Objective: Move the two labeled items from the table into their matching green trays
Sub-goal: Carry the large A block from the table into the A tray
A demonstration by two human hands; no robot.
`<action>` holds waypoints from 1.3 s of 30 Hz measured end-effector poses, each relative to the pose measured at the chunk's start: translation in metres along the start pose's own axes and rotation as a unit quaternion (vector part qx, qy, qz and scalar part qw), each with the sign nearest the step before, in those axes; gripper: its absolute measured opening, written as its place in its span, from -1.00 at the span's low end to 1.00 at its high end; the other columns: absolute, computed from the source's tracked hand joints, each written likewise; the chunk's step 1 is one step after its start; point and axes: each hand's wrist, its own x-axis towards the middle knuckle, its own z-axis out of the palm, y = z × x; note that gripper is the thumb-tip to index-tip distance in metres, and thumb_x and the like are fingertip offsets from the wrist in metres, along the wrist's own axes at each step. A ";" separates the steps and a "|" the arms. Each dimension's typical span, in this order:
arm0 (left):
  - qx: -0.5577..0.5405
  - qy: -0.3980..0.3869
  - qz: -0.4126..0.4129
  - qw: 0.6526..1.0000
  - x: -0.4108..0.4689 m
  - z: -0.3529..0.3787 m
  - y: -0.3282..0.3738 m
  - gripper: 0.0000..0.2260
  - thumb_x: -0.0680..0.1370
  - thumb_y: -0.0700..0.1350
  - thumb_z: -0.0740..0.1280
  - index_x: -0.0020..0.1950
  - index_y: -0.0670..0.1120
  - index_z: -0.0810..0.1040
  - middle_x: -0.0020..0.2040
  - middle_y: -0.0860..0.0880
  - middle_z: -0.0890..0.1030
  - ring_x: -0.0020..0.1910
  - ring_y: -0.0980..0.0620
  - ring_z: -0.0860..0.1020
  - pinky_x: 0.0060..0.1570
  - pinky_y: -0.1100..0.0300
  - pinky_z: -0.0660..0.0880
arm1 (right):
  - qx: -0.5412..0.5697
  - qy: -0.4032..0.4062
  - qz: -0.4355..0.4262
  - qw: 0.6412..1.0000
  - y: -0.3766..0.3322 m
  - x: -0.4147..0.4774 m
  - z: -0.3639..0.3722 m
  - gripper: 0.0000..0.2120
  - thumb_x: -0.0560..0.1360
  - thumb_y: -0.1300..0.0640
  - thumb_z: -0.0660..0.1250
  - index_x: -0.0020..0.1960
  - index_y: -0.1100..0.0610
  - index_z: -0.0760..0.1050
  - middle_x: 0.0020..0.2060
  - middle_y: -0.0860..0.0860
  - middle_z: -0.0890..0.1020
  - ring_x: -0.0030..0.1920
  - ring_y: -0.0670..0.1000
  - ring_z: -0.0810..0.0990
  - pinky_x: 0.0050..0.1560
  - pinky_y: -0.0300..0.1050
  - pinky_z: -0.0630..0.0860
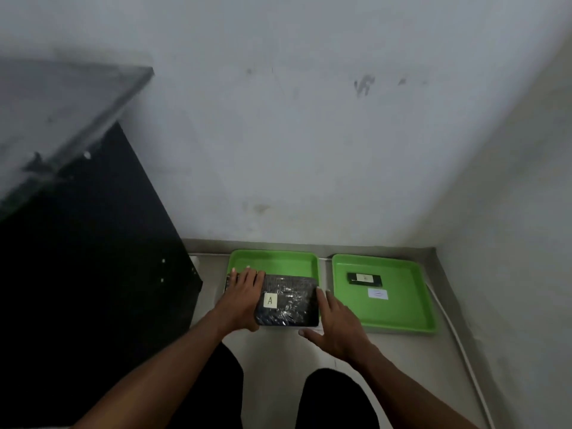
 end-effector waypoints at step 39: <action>-0.088 -0.084 -0.084 0.989 0.240 0.156 -0.109 -0.09 0.51 -0.08 0.46 0.61 0.15 -0.14 0.61 -0.22 -0.27 0.57 -0.33 -0.25 0.49 -0.40 0.00 | -0.028 -0.177 0.070 0.981 0.022 0.150 0.214 -0.18 0.35 -0.13 0.48 0.48 0.18 0.30 0.45 0.40 0.27 0.40 0.54 0.22 0.36 0.41 0.26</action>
